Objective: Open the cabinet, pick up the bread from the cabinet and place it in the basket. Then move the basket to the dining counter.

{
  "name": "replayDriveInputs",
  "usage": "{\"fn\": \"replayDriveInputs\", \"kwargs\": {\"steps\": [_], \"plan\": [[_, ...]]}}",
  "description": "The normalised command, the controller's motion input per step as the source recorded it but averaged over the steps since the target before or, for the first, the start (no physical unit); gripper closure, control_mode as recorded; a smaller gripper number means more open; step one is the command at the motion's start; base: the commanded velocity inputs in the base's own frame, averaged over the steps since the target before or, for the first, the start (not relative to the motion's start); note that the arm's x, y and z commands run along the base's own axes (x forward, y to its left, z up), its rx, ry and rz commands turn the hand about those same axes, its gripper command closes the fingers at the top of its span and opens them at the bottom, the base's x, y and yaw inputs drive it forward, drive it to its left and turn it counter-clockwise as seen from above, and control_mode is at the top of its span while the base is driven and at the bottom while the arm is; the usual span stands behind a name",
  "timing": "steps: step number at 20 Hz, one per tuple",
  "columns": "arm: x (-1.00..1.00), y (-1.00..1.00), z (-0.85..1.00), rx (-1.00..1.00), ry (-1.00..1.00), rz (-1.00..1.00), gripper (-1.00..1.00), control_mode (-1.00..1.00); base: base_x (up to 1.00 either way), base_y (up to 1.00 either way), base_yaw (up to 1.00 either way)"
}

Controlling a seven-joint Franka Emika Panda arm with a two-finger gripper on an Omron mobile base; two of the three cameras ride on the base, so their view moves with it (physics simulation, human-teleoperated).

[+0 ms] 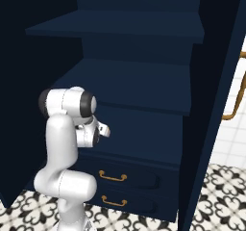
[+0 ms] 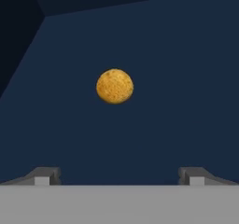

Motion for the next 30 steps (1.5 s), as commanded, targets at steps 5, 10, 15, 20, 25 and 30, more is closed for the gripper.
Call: {"fn": "replayDriveInputs", "kwargs": {"steps": [5,10,15,20,25,30], "plan": [[0.29,0.11,-0.03,0.00,0.00,0.00,-1.00,-1.00,0.00,0.00,0.00],[0.30,0.12,-0.10,0.00,0.00,0.00,-1.00,-1.00,0.00,0.00,0.00],[0.35,0.09,-0.35,-0.01,0.00,0.00,-1.00,-1.00,0.00,0.00,0.00],[0.34,0.00,-0.39,0.00,0.00,0.00,-1.00,-1.00,0.00,0.00,0.00],[0.33,0.02,-0.39,0.00,0.00,0.00,-1.00,-1.00,0.00,0.00,0.00],[0.33,0.02,-0.14,0.00,0.00,0.00,-1.00,-1.00,0.00,0.00,0.00]]}}
